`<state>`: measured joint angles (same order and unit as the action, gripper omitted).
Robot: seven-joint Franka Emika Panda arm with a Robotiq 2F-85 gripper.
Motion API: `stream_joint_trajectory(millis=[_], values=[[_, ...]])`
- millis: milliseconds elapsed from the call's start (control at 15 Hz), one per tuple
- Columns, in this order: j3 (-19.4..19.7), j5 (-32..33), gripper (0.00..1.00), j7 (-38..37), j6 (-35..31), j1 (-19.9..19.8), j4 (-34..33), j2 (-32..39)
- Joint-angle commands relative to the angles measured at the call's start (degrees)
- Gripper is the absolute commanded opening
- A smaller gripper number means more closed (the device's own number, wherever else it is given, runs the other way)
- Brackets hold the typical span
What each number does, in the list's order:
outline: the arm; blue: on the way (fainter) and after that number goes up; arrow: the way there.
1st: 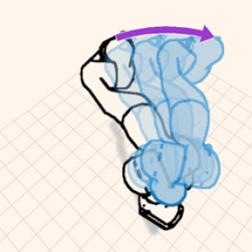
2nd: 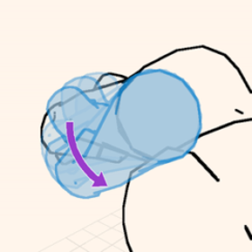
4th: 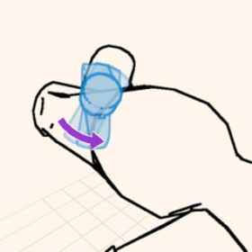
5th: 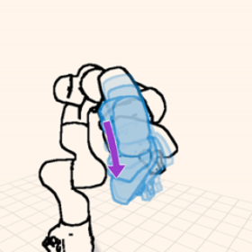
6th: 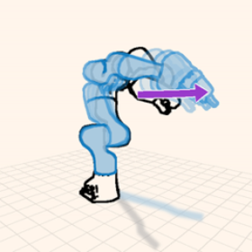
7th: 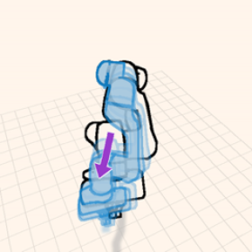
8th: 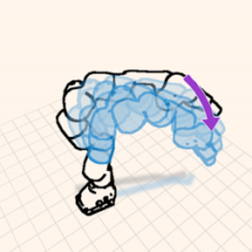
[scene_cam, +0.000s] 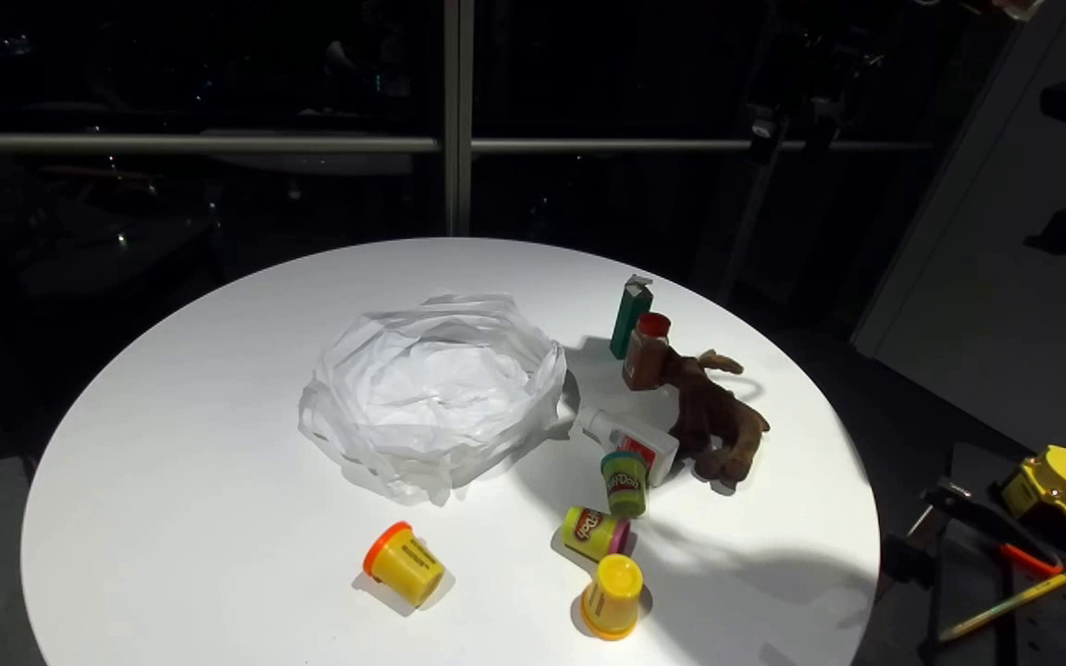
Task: Put the objects on the table into the plastic bag.
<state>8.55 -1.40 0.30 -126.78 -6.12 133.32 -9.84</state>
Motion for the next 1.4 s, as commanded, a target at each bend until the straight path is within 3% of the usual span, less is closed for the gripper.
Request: stream_joint_trajectory(millis=[0,267,667,1000,1333], values=[[-0.5,-0.2,1.00,0.1,0.6,-0.3,-0.7,0.5],[-0.5,-0.2,1.00,0.2,0.9,-0.1,-1.1,0.7],[1.1,1.4,1.00,1.7,-12.0,-2.2,-2.1,7.4],[2.0,-1.5,1.00,6.1,-17.8,-3.9,-6.3,17.5],[0.0,-5.3,1.00,9.7,-19.5,-5.5,-13.6,28.6]])
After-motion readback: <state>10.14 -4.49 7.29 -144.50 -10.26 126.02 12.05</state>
